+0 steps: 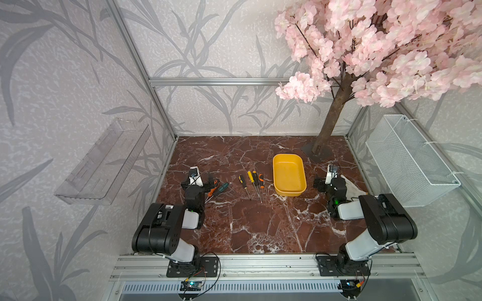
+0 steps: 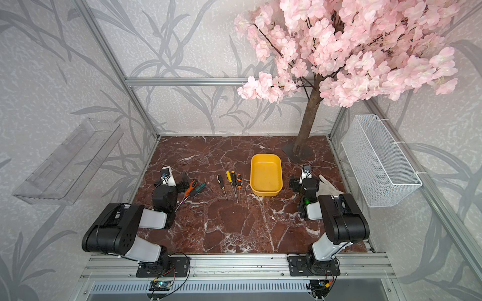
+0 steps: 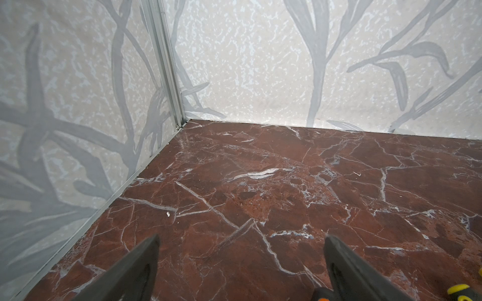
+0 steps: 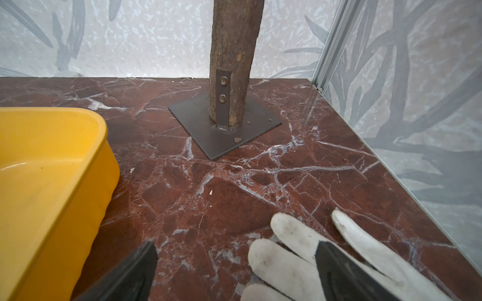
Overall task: Put the screwdriver on the desktop into the storage box
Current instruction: Pick up the screwdriver from the center of the board.
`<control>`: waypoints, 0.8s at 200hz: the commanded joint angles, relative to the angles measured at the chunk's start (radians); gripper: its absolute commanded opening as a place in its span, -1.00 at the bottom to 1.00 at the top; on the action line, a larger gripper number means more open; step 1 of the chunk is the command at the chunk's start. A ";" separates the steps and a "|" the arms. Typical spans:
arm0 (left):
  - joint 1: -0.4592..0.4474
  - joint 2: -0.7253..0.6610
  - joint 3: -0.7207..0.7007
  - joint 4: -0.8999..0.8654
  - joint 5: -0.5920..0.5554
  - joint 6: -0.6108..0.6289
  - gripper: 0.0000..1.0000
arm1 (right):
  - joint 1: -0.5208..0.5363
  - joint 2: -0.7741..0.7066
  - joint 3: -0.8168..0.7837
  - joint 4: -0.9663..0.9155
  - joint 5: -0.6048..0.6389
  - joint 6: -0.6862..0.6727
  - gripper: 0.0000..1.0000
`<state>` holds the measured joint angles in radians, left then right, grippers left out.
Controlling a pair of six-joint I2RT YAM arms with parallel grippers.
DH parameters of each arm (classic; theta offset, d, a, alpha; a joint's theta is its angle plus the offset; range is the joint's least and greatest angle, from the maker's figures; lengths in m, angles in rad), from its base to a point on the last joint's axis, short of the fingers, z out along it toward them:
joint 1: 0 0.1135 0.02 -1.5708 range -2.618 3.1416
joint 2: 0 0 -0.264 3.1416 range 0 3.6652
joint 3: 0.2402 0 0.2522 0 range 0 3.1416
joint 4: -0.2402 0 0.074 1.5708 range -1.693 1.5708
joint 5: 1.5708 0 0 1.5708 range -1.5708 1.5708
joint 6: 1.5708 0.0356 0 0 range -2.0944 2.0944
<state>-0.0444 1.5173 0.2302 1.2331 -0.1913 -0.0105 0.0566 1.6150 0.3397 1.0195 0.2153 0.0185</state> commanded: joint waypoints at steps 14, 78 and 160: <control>0.005 0.002 0.008 -0.001 0.001 0.004 1.00 | -0.004 -0.024 0.015 0.004 -0.007 0.011 0.98; 0.007 -0.142 0.191 -0.447 -0.268 -0.121 1.00 | 0.014 -0.284 0.031 -0.238 0.055 0.020 0.98; 0.027 -0.383 0.419 -1.091 -0.018 -0.589 1.00 | 0.030 -0.514 0.335 -0.795 -0.465 0.769 0.98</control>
<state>-0.0093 1.1702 0.5999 0.4221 -0.3885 -0.4698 0.0635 1.0531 0.6380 0.3508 0.0463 0.5560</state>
